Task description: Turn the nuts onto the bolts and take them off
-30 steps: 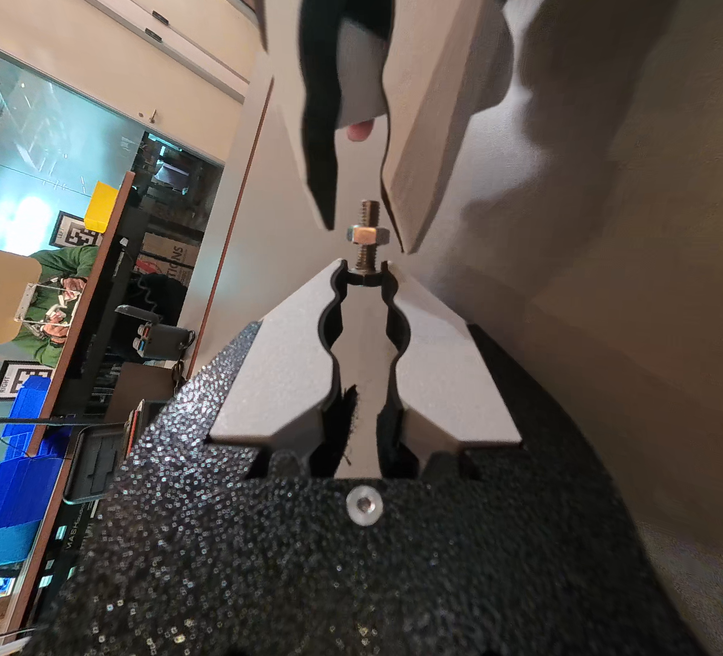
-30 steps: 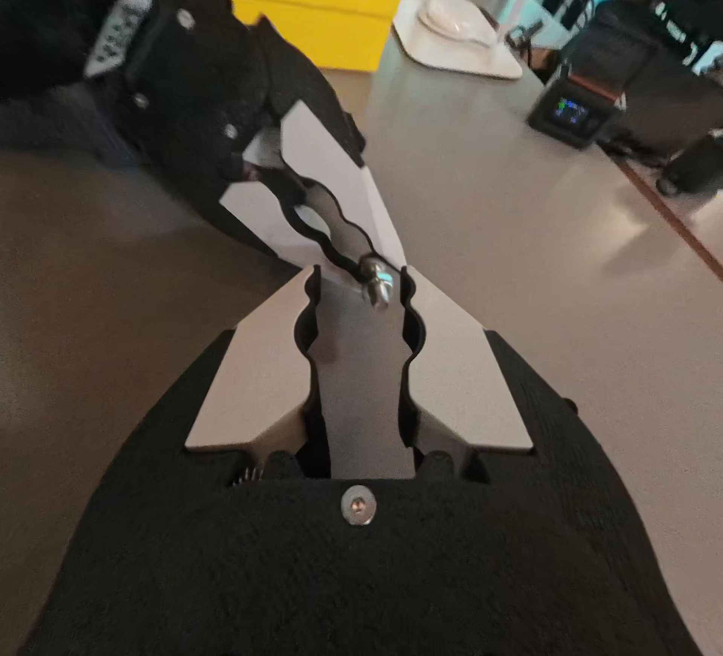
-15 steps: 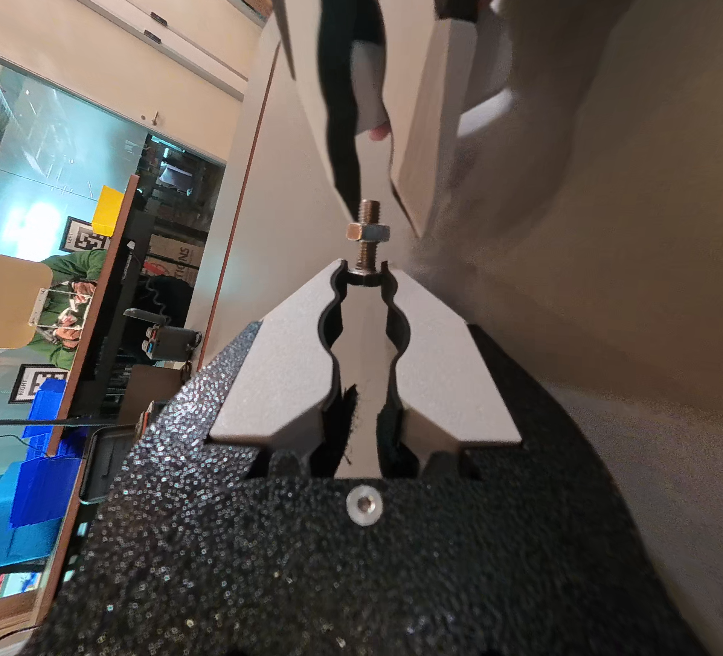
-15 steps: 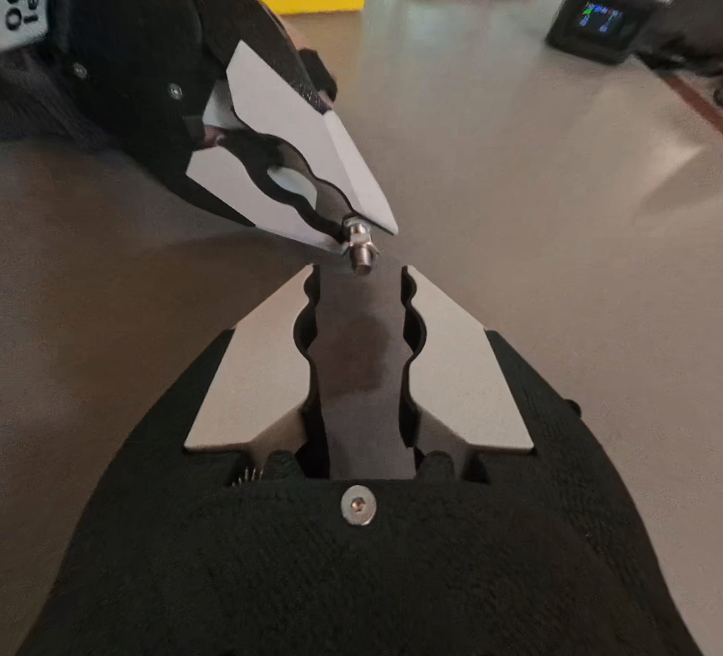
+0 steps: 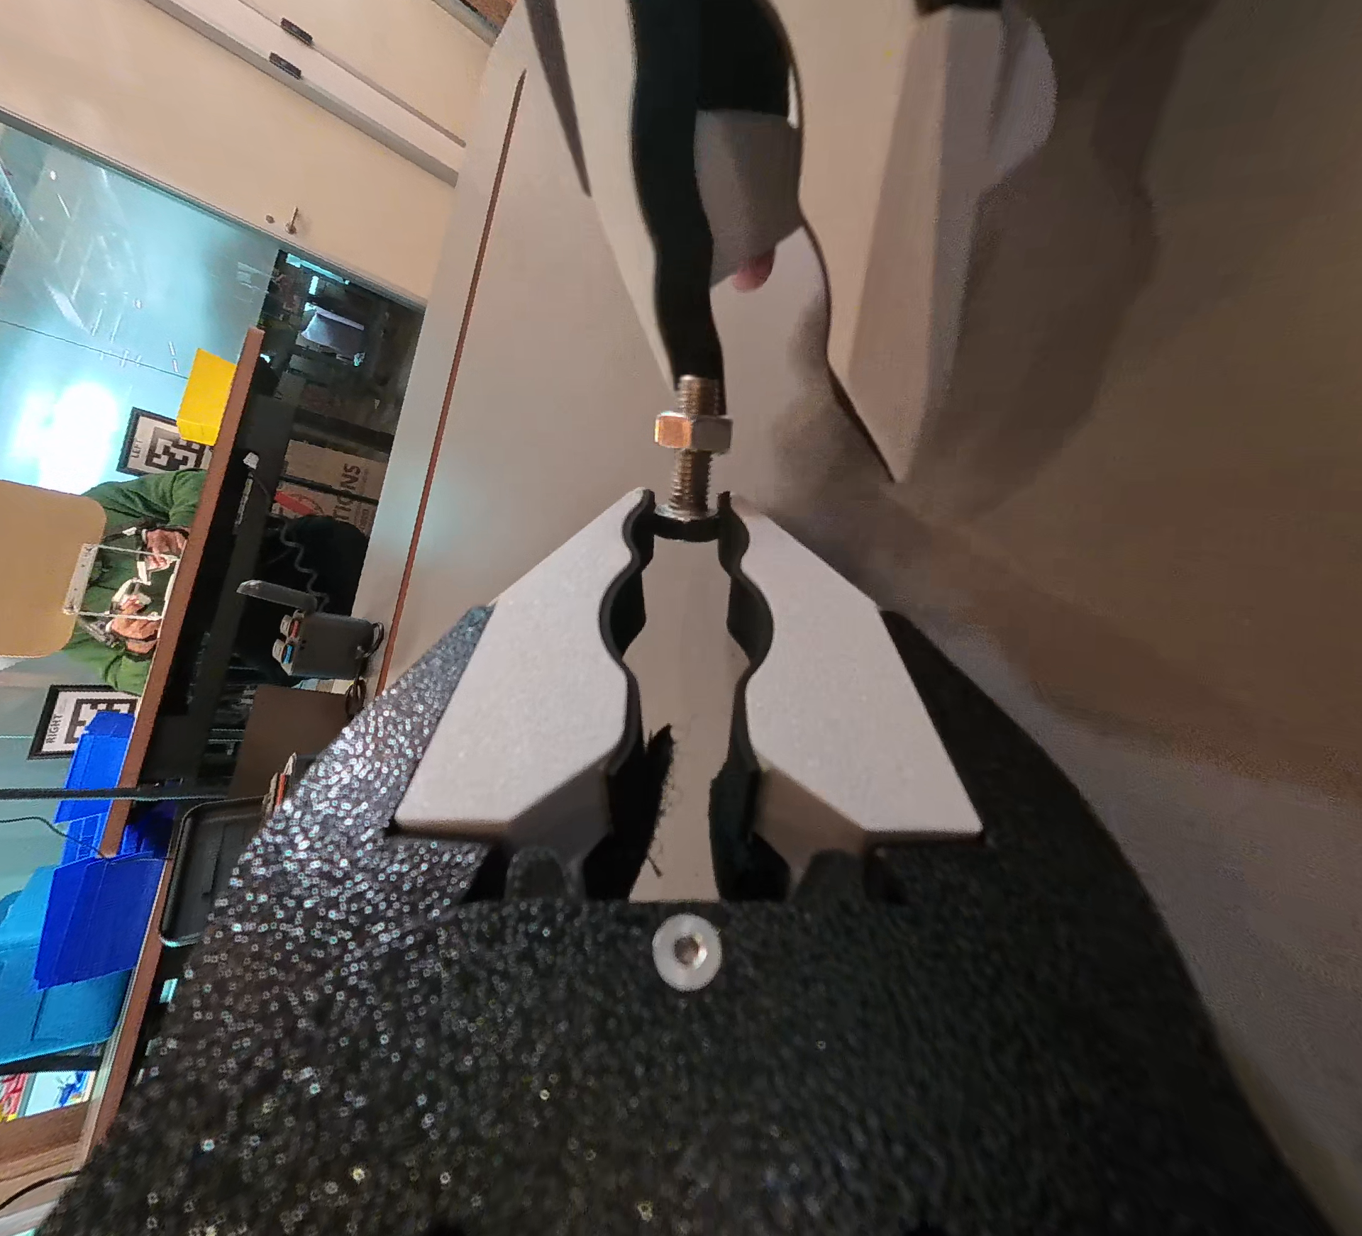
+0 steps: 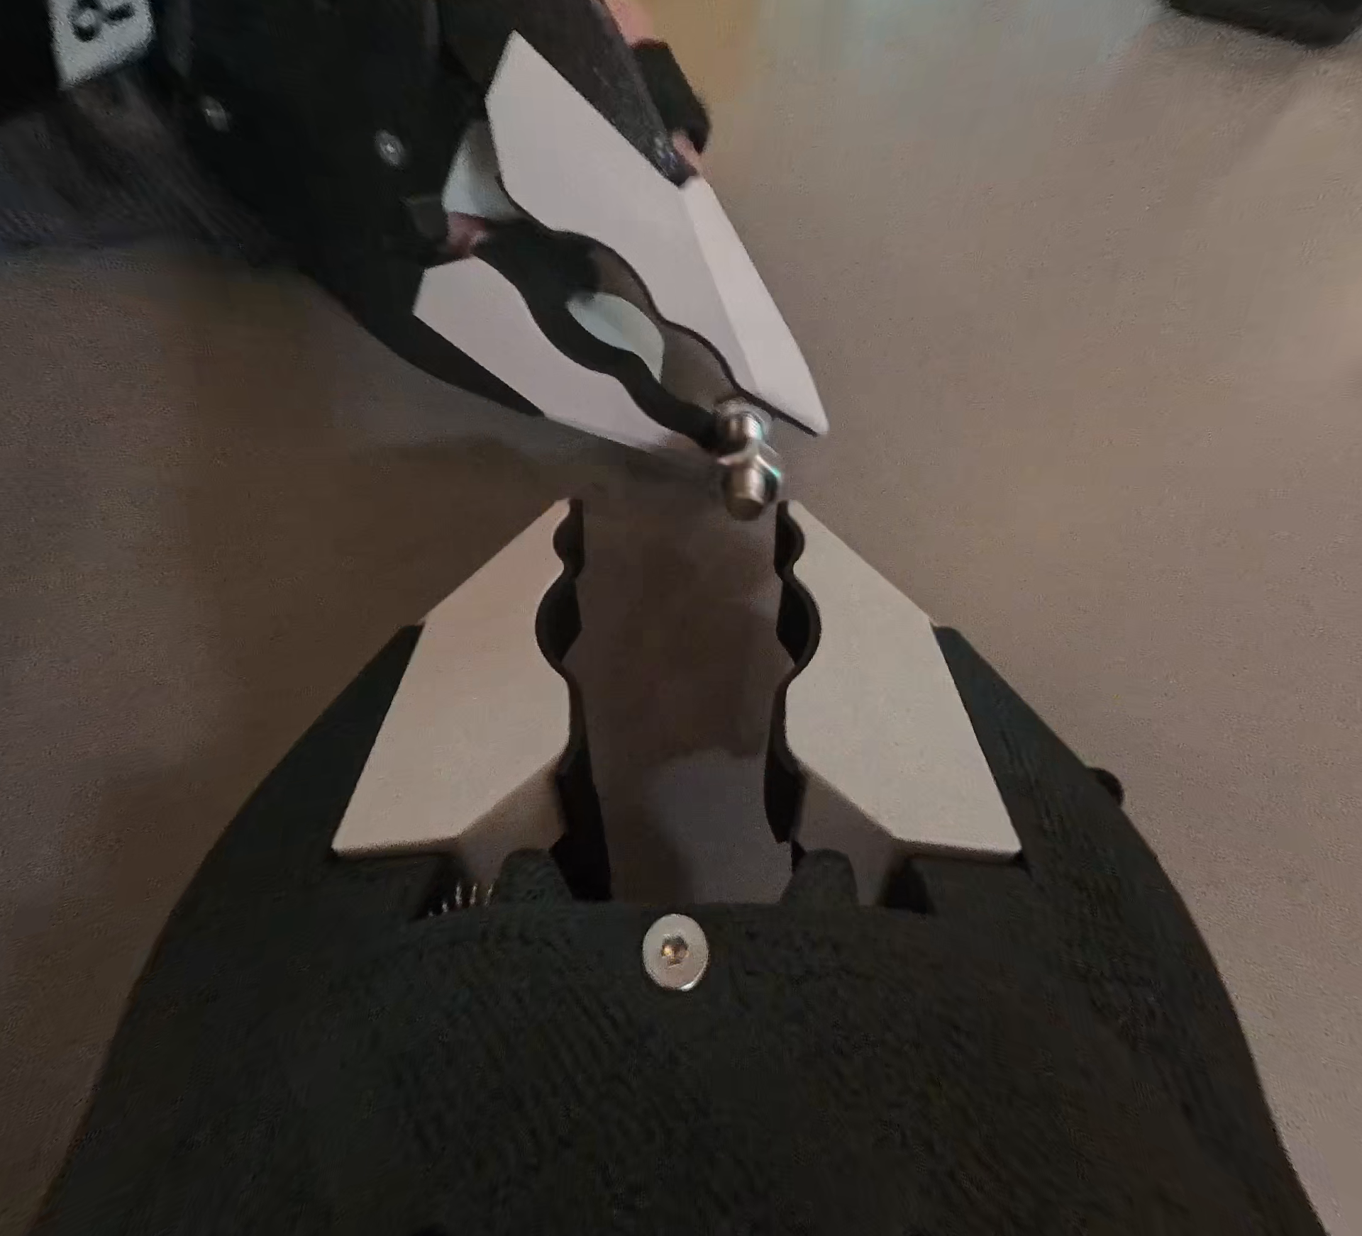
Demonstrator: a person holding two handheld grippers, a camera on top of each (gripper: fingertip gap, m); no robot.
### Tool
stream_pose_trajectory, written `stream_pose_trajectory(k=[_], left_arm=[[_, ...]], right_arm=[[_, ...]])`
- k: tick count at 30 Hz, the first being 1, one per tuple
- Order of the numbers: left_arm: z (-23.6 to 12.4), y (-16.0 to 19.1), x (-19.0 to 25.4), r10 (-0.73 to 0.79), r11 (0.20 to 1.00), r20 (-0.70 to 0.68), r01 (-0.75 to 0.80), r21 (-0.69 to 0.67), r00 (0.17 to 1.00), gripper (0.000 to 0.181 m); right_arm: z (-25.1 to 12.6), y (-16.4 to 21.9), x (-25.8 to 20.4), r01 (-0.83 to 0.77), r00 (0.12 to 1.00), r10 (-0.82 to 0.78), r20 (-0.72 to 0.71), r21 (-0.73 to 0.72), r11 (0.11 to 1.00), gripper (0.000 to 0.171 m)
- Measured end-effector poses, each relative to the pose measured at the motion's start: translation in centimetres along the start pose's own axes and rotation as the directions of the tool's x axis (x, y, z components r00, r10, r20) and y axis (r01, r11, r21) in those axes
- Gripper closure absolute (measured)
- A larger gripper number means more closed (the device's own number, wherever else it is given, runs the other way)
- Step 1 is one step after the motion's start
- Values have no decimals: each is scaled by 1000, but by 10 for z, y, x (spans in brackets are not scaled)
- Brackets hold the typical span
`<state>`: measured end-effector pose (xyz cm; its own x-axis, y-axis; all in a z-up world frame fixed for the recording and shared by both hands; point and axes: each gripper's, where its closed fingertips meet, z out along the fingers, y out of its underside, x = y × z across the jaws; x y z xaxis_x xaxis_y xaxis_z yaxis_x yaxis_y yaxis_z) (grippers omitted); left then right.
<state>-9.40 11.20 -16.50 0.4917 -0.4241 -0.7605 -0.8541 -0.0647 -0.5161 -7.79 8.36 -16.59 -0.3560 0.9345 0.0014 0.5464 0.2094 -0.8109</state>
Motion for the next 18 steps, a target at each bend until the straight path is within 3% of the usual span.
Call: stream_pose_trajectory(k=[2, 4, 5, 8, 12, 15, 18], left_arm=[[0, 0, 0, -2, 1000, -2, 2, 4, 1000, 166], [0, 0, 0, -5, 1000, -3, 5, -2, 1000, 166], [0, 0, 0, -4, 1000, -2, 4, -2, 1000, 166], [0, 0, 0, -3, 1000, -1, 3, -2, 1000, 166], [0, 0, 0, 1, 1000, -2, -1, -4, 1000, 166], [0, 0, 0, -3, 1000, -1, 3, -2, 1000, 166], [0, 0, 0, -2, 1000, -1, 2, -8, 1000, 166]], right_arm=[[-1, -18, -8, 94, 996, -93, -15, 90, 991, 109], [-12, -42, -29, 218, 974, -227, 6, 246, 944, 121], [-17, -48, -26, 210, 977, -214, -18, 281, 937, 128], [-14, -25, -2, 47, 999, -45, -18, 129, 991, 117], [-8, -3, 2, -7, 1000, 7, -4, 17, 1000, 121], [-6, -16, -6, 76, 997, -76, -11, 74, 994, 110], [-18, -48, -30, 174, 982, -187, 23, 264, 949, 125]])
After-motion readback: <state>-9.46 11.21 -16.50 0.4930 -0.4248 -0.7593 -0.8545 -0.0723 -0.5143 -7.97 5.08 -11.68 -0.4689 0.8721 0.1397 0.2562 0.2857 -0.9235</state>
